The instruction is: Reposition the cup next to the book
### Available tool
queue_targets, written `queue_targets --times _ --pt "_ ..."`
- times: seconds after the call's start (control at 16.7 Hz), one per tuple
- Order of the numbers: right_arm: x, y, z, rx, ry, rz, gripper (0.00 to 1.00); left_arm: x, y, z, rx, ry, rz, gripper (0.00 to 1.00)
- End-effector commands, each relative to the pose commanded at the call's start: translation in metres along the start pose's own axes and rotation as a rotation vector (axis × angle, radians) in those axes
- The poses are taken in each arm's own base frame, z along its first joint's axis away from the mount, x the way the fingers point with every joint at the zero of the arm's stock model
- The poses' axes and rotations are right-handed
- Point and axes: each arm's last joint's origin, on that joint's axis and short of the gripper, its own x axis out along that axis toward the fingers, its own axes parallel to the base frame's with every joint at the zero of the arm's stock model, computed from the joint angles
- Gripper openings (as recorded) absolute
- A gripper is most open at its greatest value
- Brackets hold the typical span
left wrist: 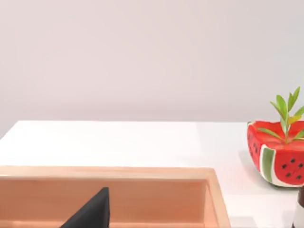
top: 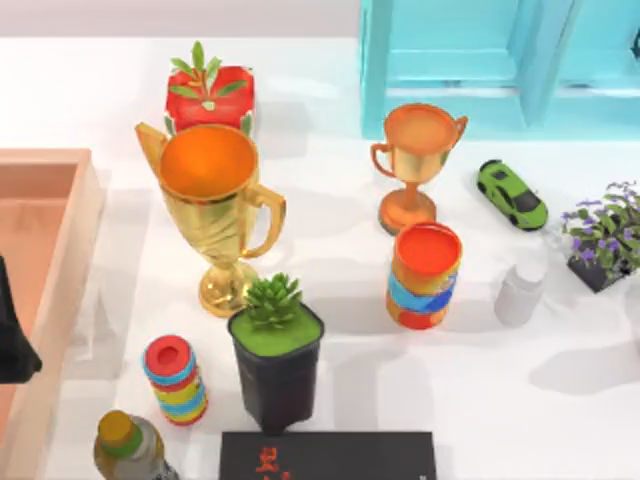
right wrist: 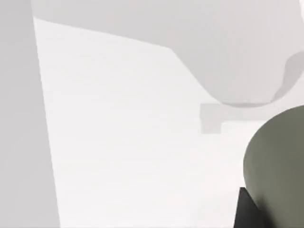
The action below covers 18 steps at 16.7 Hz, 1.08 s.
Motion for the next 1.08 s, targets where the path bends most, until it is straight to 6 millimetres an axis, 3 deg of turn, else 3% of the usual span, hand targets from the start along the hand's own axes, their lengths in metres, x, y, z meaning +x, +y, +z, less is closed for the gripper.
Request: queue_targets --times 0.36,0.54,0.78,1.08 --pt "0.001 0.0 0.001 0.007 -0.009 0.004 0.0 0.0 0.0 0.0 0.0 0.0 0.0 1.0" --pt "0.006 -0.004 0.01 0.056 -0.059 0.02 0.0 0.0 0.0 0.0 0.0 0.0 0.0 1.0" --pt "0.015 -0.015 0.039 0.196 -0.169 0.091 0.0 0.0 0.0 0.0 0.0 0.0 0.0 1.0" --pt "0.025 -0.032 0.092 0.478 -0.244 0.296 0.0 0.0 0.0 0.0 0.0 0.0 0.0 1.0"
